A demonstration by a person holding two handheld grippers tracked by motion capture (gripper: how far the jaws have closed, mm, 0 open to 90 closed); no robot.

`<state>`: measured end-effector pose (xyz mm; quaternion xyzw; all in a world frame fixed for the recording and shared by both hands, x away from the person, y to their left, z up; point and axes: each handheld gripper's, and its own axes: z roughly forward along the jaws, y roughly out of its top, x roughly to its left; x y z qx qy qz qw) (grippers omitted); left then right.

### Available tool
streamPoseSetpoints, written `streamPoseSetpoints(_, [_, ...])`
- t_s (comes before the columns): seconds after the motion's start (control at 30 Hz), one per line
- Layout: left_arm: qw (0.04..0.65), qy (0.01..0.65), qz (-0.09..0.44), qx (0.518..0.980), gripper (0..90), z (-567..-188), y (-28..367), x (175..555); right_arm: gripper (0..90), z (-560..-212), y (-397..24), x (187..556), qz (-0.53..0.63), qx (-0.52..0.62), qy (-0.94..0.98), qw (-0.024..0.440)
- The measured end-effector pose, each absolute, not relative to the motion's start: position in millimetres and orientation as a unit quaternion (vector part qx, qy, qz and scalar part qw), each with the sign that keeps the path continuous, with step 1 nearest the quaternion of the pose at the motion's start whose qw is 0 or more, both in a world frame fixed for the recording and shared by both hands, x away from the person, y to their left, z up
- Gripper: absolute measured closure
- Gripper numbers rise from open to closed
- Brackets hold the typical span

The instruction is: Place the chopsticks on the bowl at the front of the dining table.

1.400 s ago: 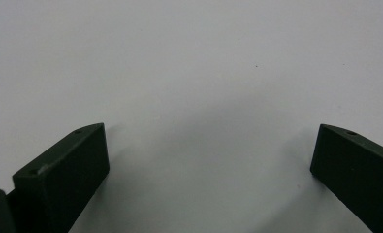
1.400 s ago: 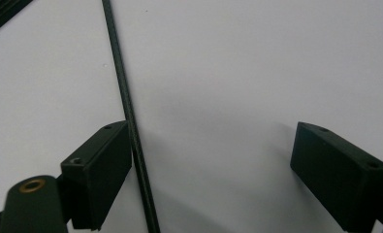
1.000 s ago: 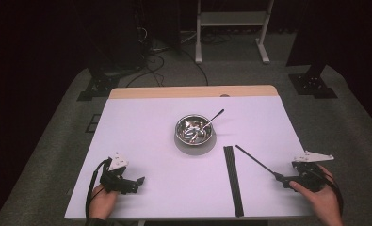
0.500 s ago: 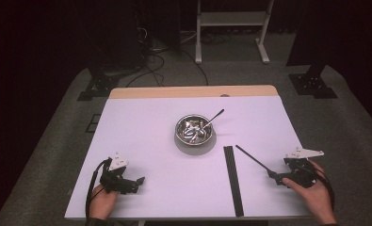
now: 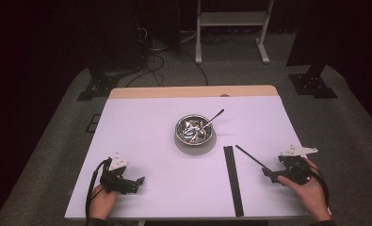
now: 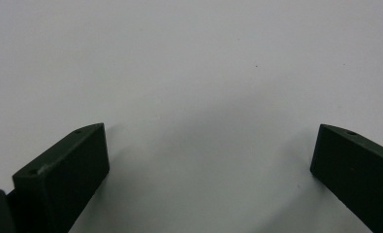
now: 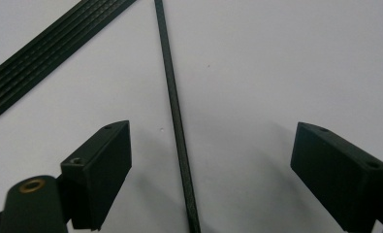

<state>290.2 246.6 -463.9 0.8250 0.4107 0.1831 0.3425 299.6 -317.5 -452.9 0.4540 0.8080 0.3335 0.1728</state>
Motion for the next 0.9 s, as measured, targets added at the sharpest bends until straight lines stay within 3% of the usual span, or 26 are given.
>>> streamPoseSetpoints(0.9, [0.342, 0.411, 0.183, 0.825, 0.0, -464, 247, 290, 11.0, -459, -292, 315, 0.321, 0.428, 0.829, 0.162])
